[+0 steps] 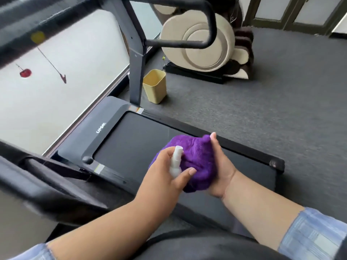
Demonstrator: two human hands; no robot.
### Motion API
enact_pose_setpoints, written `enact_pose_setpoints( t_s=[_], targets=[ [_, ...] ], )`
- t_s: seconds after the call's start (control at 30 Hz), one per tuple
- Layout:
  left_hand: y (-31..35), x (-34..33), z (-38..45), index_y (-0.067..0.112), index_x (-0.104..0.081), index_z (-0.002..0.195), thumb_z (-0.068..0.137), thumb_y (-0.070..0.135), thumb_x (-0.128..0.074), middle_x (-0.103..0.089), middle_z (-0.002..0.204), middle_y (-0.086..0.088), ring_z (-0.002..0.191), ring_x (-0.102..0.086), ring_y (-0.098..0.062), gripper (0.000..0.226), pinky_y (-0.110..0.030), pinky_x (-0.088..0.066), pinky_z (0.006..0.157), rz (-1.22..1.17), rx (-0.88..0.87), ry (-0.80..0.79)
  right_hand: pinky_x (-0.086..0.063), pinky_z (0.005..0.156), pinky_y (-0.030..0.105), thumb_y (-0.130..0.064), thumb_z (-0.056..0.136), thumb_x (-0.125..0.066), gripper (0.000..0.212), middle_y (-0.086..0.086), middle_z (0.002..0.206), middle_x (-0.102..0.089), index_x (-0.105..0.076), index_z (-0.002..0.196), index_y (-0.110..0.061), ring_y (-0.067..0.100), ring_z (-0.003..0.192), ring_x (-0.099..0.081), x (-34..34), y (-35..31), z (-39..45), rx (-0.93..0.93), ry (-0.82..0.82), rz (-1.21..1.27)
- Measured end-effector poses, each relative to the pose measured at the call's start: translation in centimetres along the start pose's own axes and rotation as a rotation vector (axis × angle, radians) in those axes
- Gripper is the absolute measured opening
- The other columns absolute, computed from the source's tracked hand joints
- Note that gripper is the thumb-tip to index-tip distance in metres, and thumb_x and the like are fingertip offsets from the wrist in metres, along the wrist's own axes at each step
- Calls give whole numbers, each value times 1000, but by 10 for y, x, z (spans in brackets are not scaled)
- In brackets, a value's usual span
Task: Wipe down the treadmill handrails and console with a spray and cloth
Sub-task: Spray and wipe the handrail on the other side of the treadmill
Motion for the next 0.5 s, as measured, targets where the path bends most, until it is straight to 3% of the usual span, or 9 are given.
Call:
enact_pose_setpoints(
  t_s=[0.13, 0.2, 0.3, 0.4, 0.5],
  targets=[
    [-10, 14, 34, 58, -42, 115, 78, 59, -66, -61, 112, 33, 100, -63, 5, 44, -23, -48, 83, -72, 79, 225, -35, 113, 55, -87, 76, -38, 107, 26, 149, -45, -47, 148, -7, 42, 136, -47, -4, -47, 50, 45, -110, 73],
    [-12, 17, 56, 65, -38, 117, 84, 52, -70, -62, 109, 33, 98, -64, 4, 48, -21, -48, 81, -65, 116, 334, -31, 114, 56, -87, 78, -38, 106, 27, 147, -47, -46, 148, -7, 43, 136, -46, -2, -70, 78, 26, -104, 69],
    [-13, 16, 101, 72, -28, 125, 90, 39, -71, -62, 104, 35, 84, -67, 3, 64, -5, -45, 68, -49, 177, 428, -28, 117, 56, -88, 79, -35, 104, 27, 144, -51, -49, 145, -8, 43, 134, -49, 5, -115, 118, -10, -109, 64],
    [-1, 10, 149, 71, -31, 127, 91, 42, -69, -65, 97, 32, 54, -61, -9, 59, -16, -49, 50, -46, 249, 496, -23, 119, 56, -88, 78, -37, 107, 28, 146, -48, -46, 147, -6, 43, 137, -45, 9, -163, 145, -92, -158, 14],
    [21, -3, 191, 69, -35, 128, 88, 48, -69, -64, 97, 28, 65, -64, -6, 57, -18, -51, 61, -55, 313, 541, -23, 119, 58, -82, 77, -50, 106, 29, 147, -46, -42, 149, -4, 44, 137, -43, 6, -220, 157, -137, -244, -69]
  ],
)
Point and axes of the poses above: each hand's wrist, its own z-axis towards the middle knuckle, its own x-axis out of the back of the hand, y = z × x, the point moved 4 cm from there along z, towards the middle knuckle
